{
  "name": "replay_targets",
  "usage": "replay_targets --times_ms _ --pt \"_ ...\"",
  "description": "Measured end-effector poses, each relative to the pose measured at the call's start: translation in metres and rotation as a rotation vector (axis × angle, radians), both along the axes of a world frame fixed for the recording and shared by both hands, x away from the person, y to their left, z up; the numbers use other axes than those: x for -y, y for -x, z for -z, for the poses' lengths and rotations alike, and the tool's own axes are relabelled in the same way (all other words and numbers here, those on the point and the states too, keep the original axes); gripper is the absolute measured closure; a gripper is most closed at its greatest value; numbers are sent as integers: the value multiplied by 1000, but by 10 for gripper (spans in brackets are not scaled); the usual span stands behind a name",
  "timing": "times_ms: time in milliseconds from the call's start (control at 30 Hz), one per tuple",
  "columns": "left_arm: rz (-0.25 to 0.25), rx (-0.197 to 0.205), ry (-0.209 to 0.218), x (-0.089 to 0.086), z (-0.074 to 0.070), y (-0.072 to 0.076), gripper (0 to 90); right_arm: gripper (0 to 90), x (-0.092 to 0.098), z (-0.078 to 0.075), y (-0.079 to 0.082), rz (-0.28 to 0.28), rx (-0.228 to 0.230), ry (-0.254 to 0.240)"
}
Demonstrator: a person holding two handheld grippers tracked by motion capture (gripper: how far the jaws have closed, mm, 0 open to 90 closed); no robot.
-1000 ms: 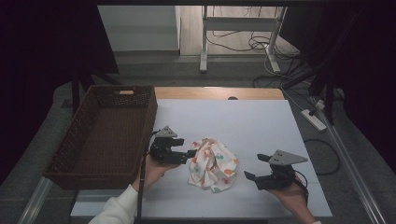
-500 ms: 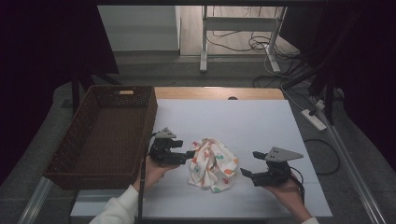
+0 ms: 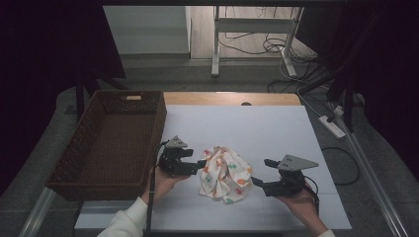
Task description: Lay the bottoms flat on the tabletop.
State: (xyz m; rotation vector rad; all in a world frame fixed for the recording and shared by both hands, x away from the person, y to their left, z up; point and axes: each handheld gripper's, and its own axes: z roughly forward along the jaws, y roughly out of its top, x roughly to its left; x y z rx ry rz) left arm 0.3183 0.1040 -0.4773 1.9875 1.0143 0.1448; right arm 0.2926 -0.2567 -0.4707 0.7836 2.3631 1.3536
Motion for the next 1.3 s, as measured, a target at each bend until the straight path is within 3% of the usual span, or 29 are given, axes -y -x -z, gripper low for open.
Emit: replay_targets --times_ms 133,400,633,833,1000,1133,1300 --pt "2 -8 3 0 2 -1 292 201 -2 1 0 2 0 17" --pt "11 -7 -2 2 2 0 288 214 -1 0 -8 50 -1 -4" --pt "9 -7 -2 1 2 0 288 220 -7 4 -25 104 -45 8" --pt "13 -4 3 2 1 1 288 225 -9 1 -42 173 -64 -26" --pt "20 -12 30 4 -1 2 285 232 -20 3 -53 170 -60 23" --pt "23 -18 18 3 2 -1 285 232 -27 12 -63 178 -96 55" --pt "13 -29 35 2 3 -3 285 249 -32 25 -68 171 -139 103"
